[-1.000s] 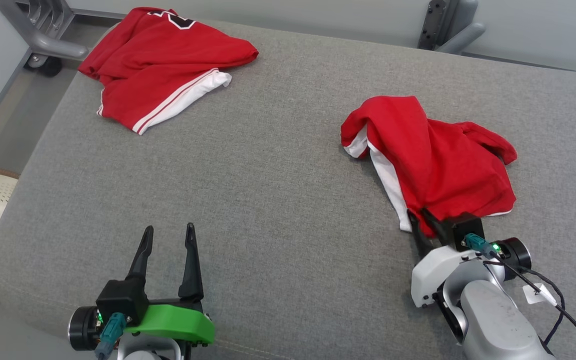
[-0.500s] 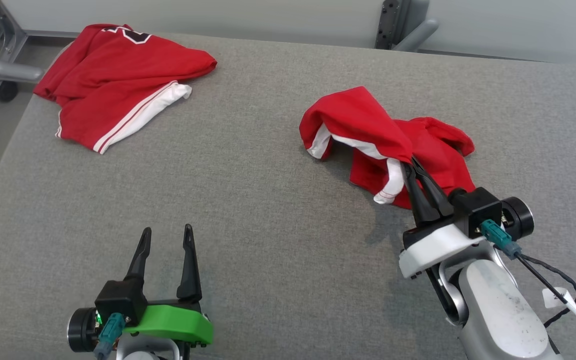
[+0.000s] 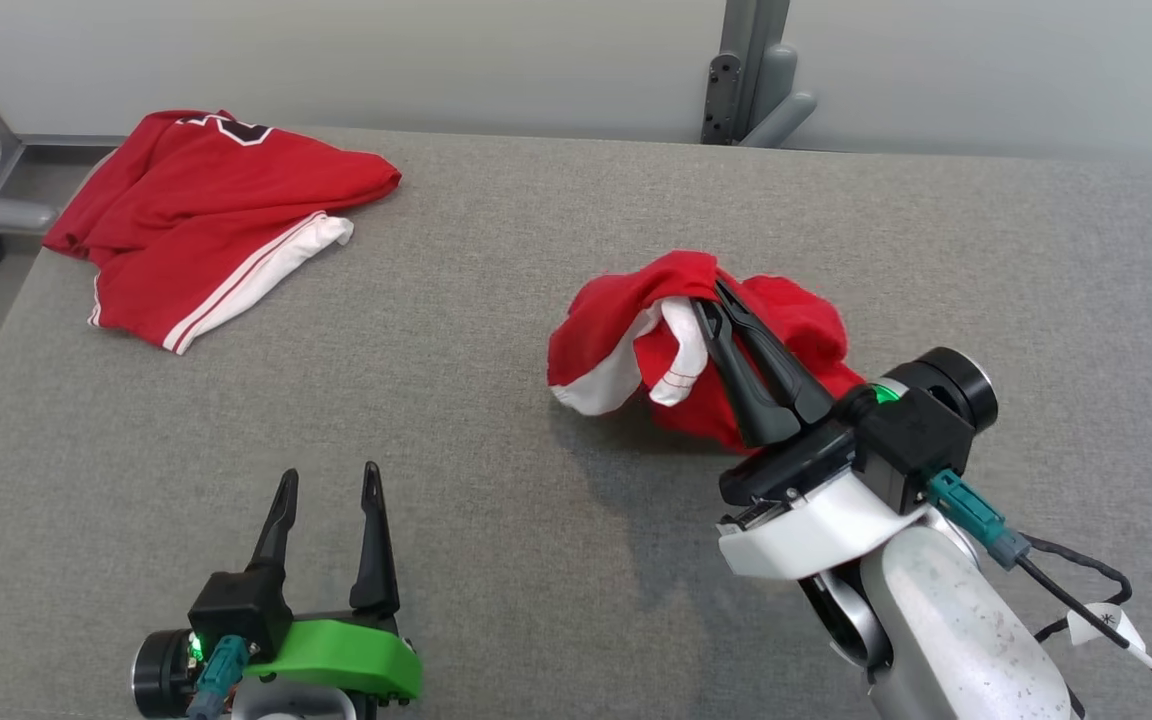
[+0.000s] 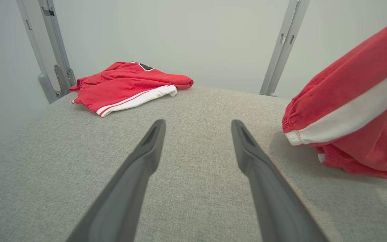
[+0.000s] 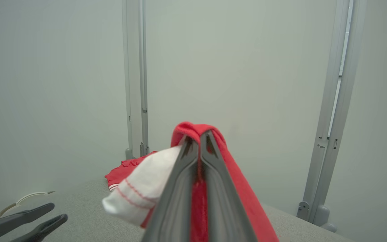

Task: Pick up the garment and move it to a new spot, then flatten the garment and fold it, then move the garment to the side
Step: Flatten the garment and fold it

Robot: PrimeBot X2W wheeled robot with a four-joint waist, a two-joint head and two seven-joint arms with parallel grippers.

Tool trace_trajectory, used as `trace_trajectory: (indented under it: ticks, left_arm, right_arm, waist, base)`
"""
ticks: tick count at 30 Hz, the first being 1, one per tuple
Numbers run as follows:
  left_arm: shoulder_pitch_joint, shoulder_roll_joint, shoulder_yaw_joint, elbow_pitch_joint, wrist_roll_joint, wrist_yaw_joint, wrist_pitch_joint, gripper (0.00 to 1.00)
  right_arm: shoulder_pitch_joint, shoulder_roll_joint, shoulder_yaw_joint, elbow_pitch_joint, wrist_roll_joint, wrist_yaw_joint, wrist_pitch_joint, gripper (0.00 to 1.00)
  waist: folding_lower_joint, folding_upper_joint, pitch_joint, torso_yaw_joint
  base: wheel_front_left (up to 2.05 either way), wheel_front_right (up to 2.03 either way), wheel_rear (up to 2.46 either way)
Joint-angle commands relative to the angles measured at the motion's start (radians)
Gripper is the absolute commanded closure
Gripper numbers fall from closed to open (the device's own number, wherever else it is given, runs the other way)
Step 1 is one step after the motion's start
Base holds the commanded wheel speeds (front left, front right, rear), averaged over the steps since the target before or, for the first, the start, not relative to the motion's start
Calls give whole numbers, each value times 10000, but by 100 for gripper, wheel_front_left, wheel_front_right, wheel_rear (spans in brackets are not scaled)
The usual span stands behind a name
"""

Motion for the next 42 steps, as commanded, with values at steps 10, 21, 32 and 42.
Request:
trace_trajectory:
  ticks: [10, 21, 32, 42]
  left_arm:
    - [-102, 14, -120, -53, -7, -40, -11, 0]
    - [-259, 14, -206, 21, 63, -95, -11, 0]
    - [-286, 14, -305, 77, 130, -116, -11, 0]
    - [-351, 14, -276, 58, 202, -121, -9, 0]
  right_arm:
    - [180, -98, -1750, 2654, -1112, -5, -30, 100]
    - [-457, -813, -3383, 4941, -2082, -6, -30, 100]
    - [-911, -1386, -4104, 6362, -2545, -8, -30, 100]
    - [-591, -1607, -4156, 6228, -2634, -8, -30, 0]
  waist:
    - [0, 29, 260, -253]
    - [0, 29, 574, -124]
    - [0, 29, 755, -99]
    - [0, 29, 816, -552]
  base:
    - [0, 0, 0]
    - [0, 0, 0]
    - [0, 0, 0]
    - [0, 0, 0]
